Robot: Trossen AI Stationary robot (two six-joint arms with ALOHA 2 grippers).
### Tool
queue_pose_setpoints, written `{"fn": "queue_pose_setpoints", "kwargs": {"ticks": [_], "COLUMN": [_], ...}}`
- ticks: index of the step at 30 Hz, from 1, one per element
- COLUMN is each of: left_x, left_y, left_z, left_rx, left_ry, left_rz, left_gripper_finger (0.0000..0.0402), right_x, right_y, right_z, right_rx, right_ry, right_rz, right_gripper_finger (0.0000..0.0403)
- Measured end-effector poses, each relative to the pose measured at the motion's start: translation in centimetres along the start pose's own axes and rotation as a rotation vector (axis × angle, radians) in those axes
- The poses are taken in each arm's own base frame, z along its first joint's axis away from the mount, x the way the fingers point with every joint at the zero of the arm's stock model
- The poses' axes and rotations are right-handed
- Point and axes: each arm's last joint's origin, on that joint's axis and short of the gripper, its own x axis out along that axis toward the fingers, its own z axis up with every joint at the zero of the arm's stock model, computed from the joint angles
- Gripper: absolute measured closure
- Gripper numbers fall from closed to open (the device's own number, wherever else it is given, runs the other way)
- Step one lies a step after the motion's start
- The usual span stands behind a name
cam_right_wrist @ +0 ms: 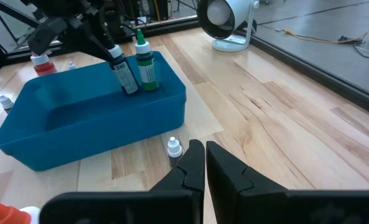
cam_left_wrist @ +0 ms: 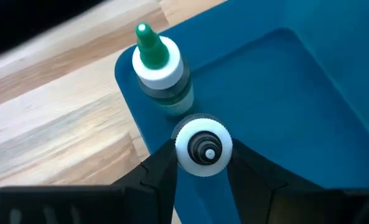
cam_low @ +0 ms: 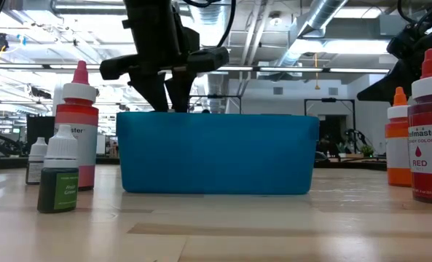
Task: Pick & Place food coloring
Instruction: Put the large black food coloring bottle into the blue bin
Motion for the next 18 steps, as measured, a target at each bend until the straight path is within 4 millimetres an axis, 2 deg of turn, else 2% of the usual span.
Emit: {"fn": "queue_pose_setpoints", "kwargs": {"ticks": [5, 18], "left_x": [0.01, 0.01], "left_y": [0.01, 0.01], "left_z": [0.01, 0.02], "left_rx": [0.005, 0.020], "left_ry": [0.003, 0.000], "left_rz": [0.000, 0.001], "left_gripper_finger": [0.0287, 0.0249], "right_x": [0.00, 0.00], "right_y": [0.00, 0.00], "right_z": [0.00, 0.00], "right_rx": [0.000, 0.000], "right_ry": [0.000, 0.000], "right_rz": [0.000, 0.000], "right_gripper_finger": [0.0396, 0.0396]}}
